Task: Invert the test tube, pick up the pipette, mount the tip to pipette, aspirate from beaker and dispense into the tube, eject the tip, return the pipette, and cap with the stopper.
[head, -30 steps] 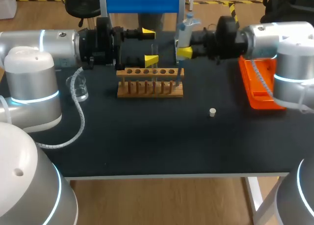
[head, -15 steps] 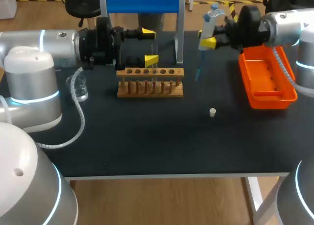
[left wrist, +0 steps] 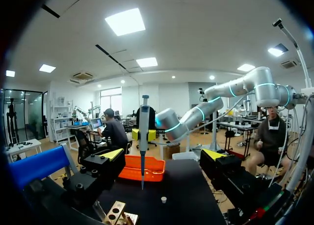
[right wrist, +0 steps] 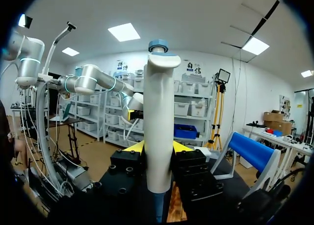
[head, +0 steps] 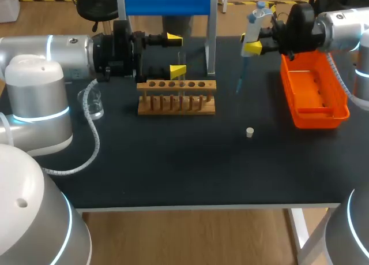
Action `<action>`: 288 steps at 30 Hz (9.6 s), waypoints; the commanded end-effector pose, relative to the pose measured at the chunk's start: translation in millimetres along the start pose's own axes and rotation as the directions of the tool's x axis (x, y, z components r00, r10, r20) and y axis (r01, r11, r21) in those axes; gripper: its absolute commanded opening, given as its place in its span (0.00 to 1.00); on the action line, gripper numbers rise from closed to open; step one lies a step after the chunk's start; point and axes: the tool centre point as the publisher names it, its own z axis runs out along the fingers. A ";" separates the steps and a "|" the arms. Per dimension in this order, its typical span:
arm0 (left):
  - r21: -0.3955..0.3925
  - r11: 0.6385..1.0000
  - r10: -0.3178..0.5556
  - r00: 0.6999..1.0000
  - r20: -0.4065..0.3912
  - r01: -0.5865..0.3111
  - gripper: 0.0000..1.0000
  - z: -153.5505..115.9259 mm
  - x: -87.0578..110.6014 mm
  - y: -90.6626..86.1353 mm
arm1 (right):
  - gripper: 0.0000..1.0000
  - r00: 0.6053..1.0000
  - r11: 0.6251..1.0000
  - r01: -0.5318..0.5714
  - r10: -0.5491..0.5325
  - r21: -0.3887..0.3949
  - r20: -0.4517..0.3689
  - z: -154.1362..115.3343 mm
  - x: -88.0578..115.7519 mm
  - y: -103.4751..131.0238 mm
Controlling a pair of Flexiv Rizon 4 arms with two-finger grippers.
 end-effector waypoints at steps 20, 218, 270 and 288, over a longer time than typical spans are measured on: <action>0.005 1.000 0.003 1.000 0.003 -0.003 1.00 0.7 0.4 1.2 | 0.00 1.000 1.000 -0.003 0.003 0.028 -0.002 -45.3 -3.2 9.3; -0.072 0.997 0.041 0.999 0.027 -0.039 1.00 231.2 -65.9 -58.1 | 0.00 0.998 0.999 -0.040 0.039 0.012 0.058 -264.4 -17.1 5.5; -0.041 0.998 0.037 0.999 -0.040 -0.038 0.00 344.6 -101.3 -70.1 | 0.00 0.998 0.999 -0.040 0.039 0.012 0.058 -264.4 -17.1 5.5; -0.005 0.999 0.031 0.995 -0.091 -0.032 0.00 384.4 -98.7 -74.8 | 0.00 0.998 0.999 -0.040 0.039 0.012 0.058 -264.4 -17.1 5.5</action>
